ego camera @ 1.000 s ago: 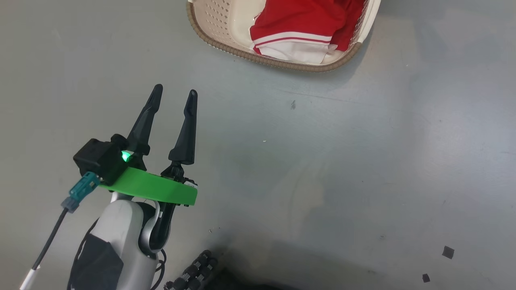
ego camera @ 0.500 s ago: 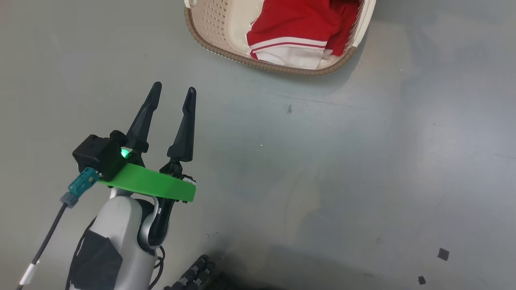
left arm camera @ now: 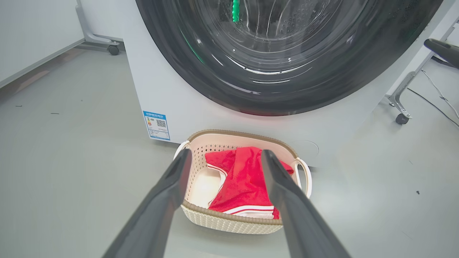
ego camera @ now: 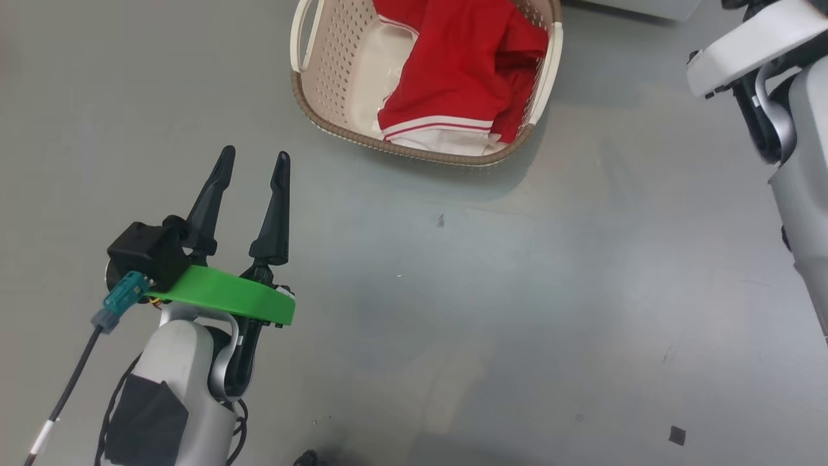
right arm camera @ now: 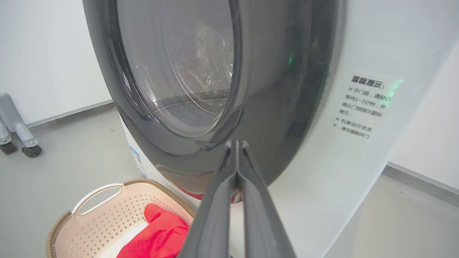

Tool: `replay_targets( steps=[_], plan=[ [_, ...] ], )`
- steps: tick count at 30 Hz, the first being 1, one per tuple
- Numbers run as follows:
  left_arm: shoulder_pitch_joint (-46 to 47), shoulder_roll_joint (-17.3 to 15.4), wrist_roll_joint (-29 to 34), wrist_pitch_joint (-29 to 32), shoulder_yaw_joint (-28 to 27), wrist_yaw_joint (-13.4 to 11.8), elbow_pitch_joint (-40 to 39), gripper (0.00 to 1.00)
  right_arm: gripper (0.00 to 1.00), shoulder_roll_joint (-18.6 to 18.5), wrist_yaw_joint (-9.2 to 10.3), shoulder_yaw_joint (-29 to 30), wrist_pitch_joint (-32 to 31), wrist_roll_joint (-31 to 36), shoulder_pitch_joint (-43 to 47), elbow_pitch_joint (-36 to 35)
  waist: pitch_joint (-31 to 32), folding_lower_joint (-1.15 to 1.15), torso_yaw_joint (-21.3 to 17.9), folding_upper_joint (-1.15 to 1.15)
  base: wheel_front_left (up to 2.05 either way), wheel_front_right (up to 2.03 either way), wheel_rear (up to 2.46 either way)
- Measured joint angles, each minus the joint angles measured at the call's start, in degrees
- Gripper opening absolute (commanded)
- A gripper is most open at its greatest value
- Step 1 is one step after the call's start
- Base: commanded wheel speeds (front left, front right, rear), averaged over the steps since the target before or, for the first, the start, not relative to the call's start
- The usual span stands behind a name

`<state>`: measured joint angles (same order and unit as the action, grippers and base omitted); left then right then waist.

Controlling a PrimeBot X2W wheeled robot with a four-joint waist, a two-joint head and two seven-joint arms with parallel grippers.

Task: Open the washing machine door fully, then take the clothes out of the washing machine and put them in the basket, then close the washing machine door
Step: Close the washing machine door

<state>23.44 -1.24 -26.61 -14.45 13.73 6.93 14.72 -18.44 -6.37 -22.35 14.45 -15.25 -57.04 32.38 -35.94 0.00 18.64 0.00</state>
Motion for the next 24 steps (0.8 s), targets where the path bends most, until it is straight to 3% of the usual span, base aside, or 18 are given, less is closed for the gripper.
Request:
replay_targets(
  steps=[11,24],
  plan=[
    [-3.83,-1.83,1.6,0.0,-3.76,0.01,3.18,1.0,0.0,6.22,1.03,4.37,0.03,-5.36,12.98,-5.99,7.67,0.0,-4.91,0.0,0.0,0.0,0.0],
    [-10.42,-2.57,2.61,0.0,-6.76,0.01,4.72,1.0,0.0,9.62,3.0,9.09,0.04,-5.83,28.22,-11.45,18.17,-0.01,-13.43,0.0,0.0,0.0,0.0]
  ],
)
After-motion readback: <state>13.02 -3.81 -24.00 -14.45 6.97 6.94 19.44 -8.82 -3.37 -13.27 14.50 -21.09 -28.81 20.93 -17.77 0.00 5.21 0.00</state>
